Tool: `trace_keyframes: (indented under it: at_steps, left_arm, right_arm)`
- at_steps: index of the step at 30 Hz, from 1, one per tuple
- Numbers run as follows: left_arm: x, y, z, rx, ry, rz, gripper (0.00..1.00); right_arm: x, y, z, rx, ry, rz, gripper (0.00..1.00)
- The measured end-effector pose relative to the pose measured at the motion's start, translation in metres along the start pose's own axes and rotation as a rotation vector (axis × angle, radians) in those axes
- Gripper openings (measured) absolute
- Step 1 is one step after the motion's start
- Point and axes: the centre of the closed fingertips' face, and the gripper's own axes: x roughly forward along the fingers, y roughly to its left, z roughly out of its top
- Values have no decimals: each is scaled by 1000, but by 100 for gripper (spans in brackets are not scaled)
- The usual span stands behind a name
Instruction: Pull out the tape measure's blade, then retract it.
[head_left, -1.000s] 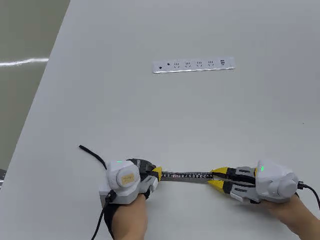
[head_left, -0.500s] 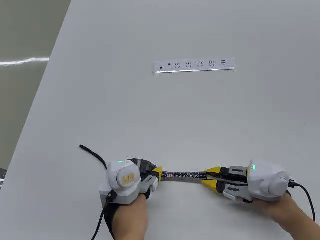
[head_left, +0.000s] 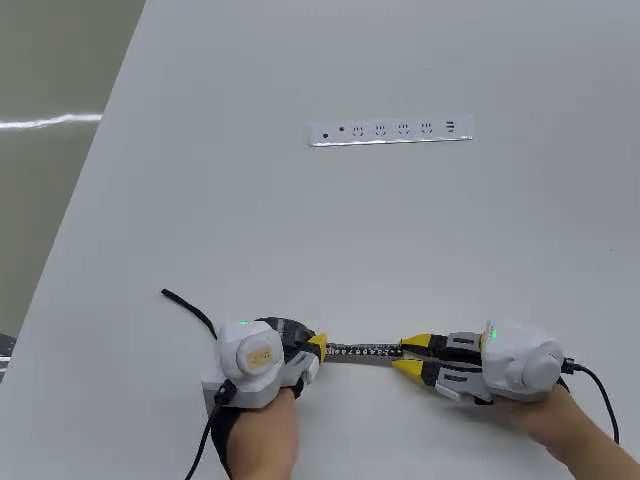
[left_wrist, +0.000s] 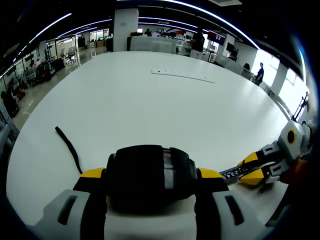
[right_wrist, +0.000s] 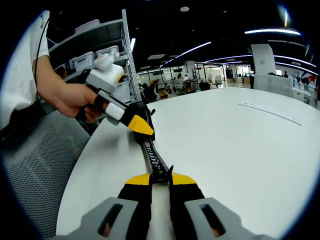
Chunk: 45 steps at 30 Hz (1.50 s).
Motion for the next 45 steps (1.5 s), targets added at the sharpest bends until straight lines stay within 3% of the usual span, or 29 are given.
trace_keyframes:
  at_steps: [45]
  left_arm:
    - [1, 0, 0, -9, 1, 4, 69]
  right_arm:
    - [40, 8, 9, -8, 13, 25, 11]
